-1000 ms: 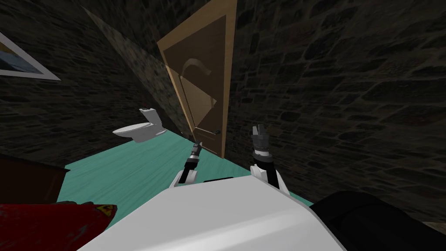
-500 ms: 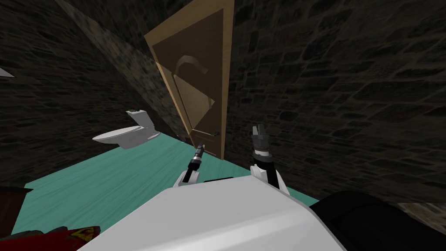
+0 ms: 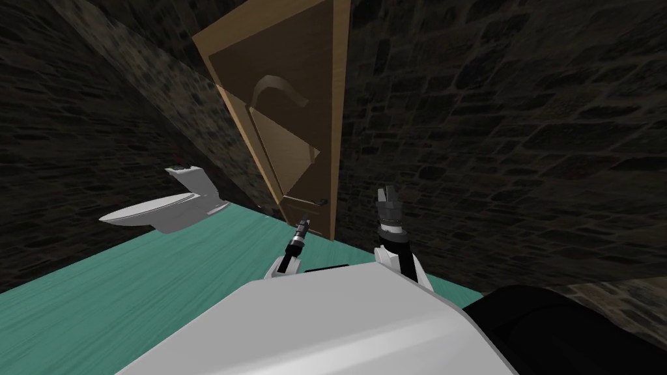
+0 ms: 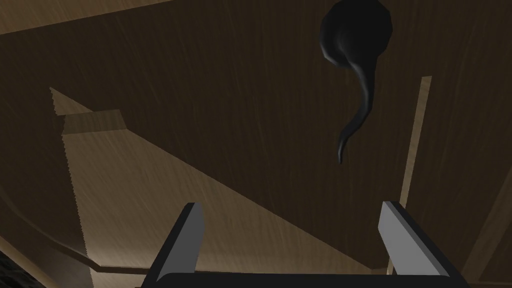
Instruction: Push the door open
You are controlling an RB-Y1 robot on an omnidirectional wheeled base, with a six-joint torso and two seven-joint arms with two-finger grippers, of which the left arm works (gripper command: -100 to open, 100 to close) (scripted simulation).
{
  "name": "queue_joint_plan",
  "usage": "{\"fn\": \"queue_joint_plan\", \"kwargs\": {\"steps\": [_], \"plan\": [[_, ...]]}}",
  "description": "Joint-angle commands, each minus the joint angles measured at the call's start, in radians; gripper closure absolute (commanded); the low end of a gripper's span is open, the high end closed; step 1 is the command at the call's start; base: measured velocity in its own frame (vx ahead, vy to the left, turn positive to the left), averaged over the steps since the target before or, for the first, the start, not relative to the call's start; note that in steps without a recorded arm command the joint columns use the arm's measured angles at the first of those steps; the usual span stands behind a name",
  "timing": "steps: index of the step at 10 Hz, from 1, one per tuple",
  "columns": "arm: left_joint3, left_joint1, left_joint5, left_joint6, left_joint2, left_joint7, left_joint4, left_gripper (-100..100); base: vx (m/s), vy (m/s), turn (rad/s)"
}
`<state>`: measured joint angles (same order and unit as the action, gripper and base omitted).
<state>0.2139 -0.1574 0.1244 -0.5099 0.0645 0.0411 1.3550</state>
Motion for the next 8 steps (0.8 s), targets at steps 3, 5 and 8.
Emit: {"fn": "queue_joint_plan", "kwargs": {"steps": [3, 5, 8], "plan": [[0.019, 0.029, 0.000, -0.011, -0.003, -0.003, -0.085, -100, 0.067, 0.069, -0.096], [0.033, 0.047, 0.001, -0.018, -0.008, -0.006, -0.141, -100, 0.086, 0.081, -0.128], [0.050, 0.068, 0.001, -0.027, -0.015, -0.009, -0.209, -100, 0.110, 0.093, -0.107]]}}
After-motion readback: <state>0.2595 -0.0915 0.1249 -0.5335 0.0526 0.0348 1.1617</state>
